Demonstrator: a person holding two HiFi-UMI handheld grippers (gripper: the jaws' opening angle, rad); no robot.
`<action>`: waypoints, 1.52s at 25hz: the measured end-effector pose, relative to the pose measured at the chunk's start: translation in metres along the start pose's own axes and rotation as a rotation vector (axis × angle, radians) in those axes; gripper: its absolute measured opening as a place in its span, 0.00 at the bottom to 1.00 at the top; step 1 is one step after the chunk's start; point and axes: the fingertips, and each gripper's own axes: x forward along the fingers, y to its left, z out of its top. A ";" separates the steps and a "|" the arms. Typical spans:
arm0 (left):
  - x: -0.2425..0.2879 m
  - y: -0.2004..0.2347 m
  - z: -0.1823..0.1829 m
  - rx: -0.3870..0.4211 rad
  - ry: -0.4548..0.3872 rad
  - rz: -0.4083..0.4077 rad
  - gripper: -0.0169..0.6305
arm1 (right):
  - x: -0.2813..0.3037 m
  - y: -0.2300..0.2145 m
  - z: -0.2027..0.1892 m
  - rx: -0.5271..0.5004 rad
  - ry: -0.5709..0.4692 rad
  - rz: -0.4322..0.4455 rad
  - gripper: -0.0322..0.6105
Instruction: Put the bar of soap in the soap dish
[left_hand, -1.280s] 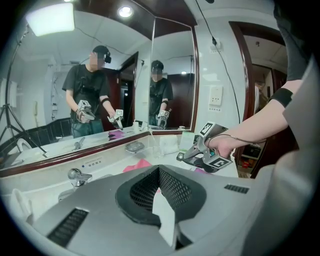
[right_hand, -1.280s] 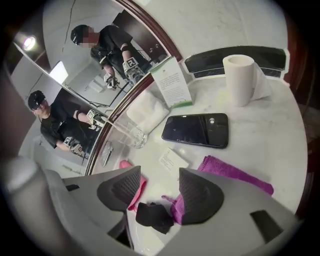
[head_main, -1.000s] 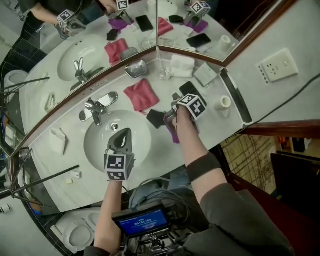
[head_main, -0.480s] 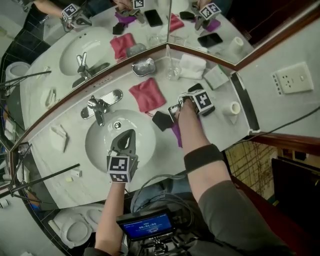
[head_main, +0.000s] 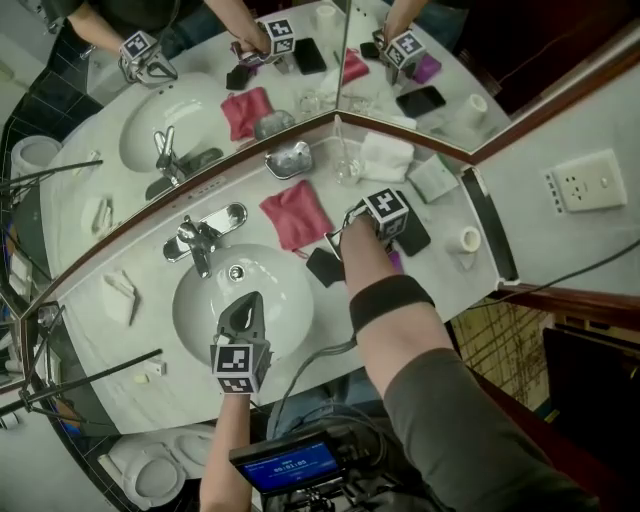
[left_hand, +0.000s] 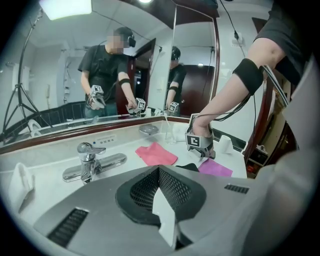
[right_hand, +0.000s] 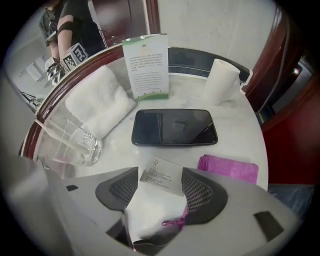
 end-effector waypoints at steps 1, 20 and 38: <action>0.000 0.001 -0.002 -0.005 0.006 0.001 0.03 | 0.001 -0.002 0.000 -0.004 -0.005 -0.021 0.50; -0.001 0.002 -0.003 0.000 0.009 0.000 0.03 | -0.009 0.007 0.006 -0.067 -0.064 0.029 0.33; -0.010 -0.007 0.002 0.007 -0.024 -0.015 0.03 | -0.043 0.016 0.026 -0.179 -0.148 0.276 0.07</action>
